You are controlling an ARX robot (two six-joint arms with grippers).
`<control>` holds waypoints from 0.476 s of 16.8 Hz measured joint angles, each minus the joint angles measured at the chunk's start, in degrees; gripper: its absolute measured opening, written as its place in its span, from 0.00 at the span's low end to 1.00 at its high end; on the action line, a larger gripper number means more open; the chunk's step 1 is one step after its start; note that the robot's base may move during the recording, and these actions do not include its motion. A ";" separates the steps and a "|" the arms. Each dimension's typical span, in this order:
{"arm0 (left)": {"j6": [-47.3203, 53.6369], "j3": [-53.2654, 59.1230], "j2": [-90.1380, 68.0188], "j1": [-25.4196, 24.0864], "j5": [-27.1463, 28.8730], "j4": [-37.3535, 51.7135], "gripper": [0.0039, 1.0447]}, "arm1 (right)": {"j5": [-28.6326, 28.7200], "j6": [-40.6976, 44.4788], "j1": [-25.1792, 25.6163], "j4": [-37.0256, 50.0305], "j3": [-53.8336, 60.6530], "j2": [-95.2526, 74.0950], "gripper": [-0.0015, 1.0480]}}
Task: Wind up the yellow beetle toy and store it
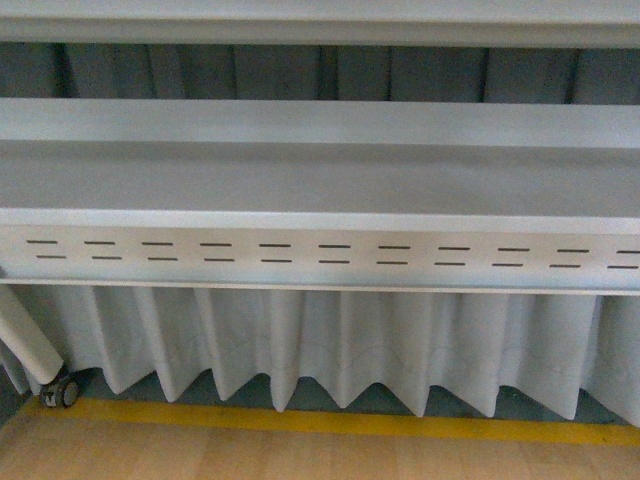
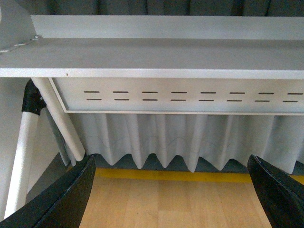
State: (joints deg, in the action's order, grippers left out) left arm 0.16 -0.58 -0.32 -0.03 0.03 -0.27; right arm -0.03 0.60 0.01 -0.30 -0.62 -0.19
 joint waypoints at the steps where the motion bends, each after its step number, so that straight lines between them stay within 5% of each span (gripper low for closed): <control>1: 0.00 0.00 0.00 0.00 0.00 0.00 0.94 | 0.00 0.00 0.00 0.00 0.00 0.00 0.94; 8: 0.00 0.00 0.00 0.00 0.00 0.00 0.94 | 0.00 0.00 0.00 0.00 0.00 0.00 0.94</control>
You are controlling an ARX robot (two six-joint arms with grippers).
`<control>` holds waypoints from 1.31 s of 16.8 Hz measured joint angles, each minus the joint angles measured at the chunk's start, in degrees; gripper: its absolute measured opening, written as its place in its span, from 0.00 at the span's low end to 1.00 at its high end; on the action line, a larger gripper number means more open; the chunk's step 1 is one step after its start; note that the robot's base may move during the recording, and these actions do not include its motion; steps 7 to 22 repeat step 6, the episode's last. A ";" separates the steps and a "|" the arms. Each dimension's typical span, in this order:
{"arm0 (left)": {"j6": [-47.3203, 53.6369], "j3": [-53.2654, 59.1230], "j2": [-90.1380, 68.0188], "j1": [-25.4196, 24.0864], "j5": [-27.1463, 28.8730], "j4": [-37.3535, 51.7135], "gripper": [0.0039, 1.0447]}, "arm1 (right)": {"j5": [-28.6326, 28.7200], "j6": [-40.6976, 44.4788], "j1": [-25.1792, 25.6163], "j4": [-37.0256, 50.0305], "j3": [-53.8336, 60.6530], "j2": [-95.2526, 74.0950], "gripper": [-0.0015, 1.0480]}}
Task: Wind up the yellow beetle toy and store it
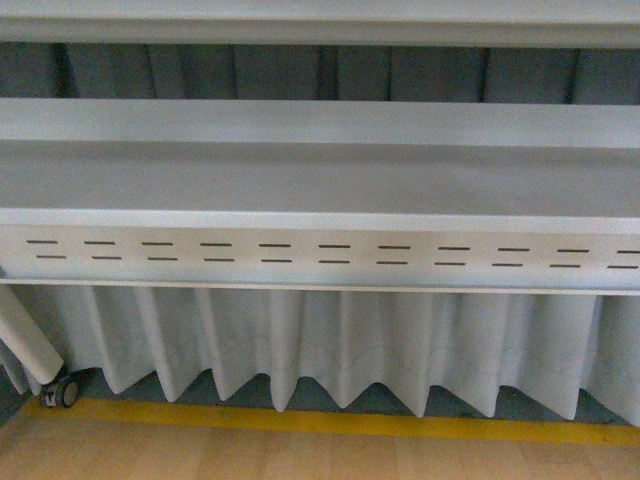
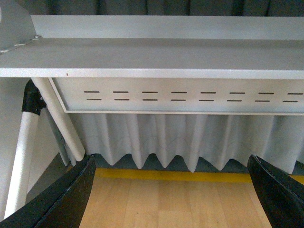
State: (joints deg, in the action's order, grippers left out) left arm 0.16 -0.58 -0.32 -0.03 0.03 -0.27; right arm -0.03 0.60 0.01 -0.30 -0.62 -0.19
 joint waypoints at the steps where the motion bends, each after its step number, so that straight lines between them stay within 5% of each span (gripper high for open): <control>1: 0.00 0.00 0.00 0.00 0.00 0.00 0.94 | 0.00 0.00 0.00 0.00 0.00 0.00 0.94; 22: 0.00 0.00 0.00 0.00 0.00 0.00 0.94 | 0.00 0.00 0.00 0.00 0.00 0.00 0.94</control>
